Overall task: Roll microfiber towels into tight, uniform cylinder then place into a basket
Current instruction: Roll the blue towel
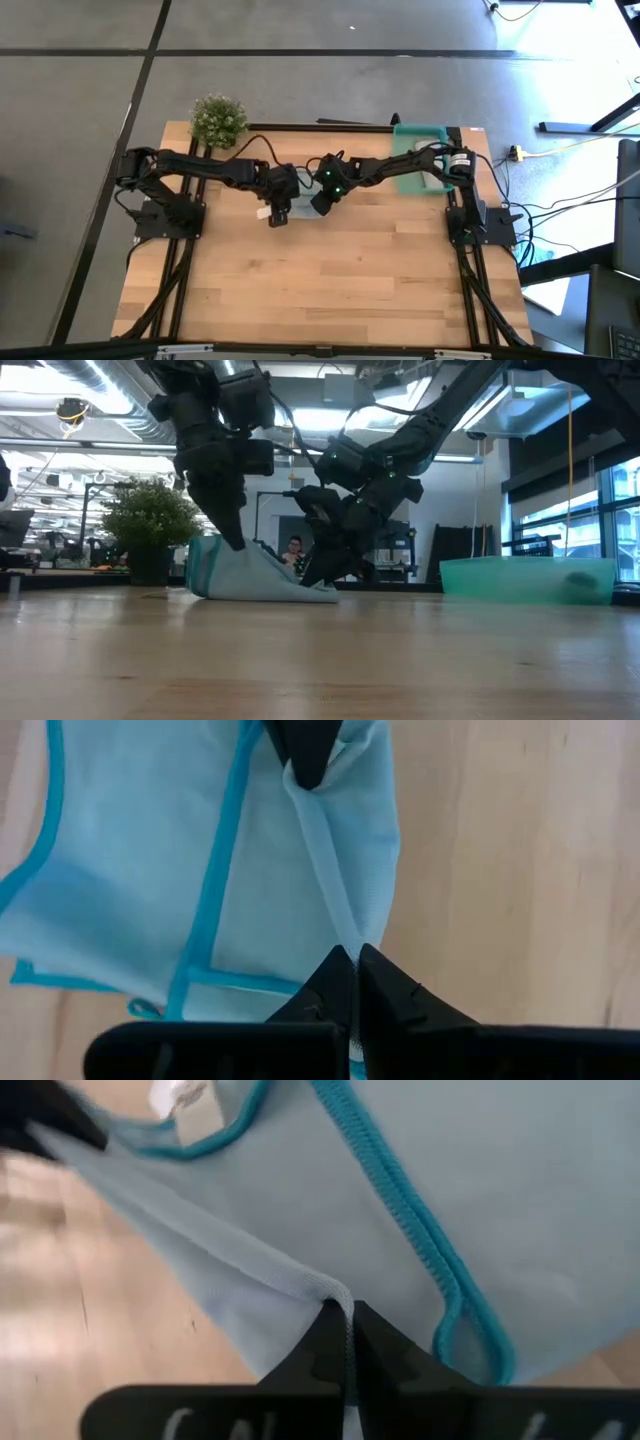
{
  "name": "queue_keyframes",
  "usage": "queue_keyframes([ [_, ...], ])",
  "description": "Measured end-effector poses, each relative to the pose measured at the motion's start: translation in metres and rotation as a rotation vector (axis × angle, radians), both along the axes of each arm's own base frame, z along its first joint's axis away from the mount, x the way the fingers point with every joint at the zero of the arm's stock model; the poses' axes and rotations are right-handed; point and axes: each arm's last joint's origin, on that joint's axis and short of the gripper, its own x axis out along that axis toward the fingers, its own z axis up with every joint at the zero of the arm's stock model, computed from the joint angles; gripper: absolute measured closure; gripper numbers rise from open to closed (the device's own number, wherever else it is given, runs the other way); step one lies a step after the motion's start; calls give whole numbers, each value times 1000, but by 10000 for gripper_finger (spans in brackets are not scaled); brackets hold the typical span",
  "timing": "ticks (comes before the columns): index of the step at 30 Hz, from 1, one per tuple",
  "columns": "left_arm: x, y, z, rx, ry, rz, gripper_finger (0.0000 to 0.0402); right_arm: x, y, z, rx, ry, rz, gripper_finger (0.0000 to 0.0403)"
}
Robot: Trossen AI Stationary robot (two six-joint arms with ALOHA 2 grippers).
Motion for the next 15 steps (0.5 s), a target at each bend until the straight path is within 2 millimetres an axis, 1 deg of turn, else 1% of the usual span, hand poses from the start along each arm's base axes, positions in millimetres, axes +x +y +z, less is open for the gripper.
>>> queue_keyframes([
  [6,-2,16,-7,27,20,-37,401,0,0,-1,0,1,0,397],
  [10,0,22,-13,19,32,-46,401,-1,0,-2,4,6,1,397],
  [12,1,23,-12,17,32,-44,401,-1,0,-1,5,8,3,397],
  [15,4,22,-5,19,29,-46,401,-1,1,-1,6,6,9,397],
])
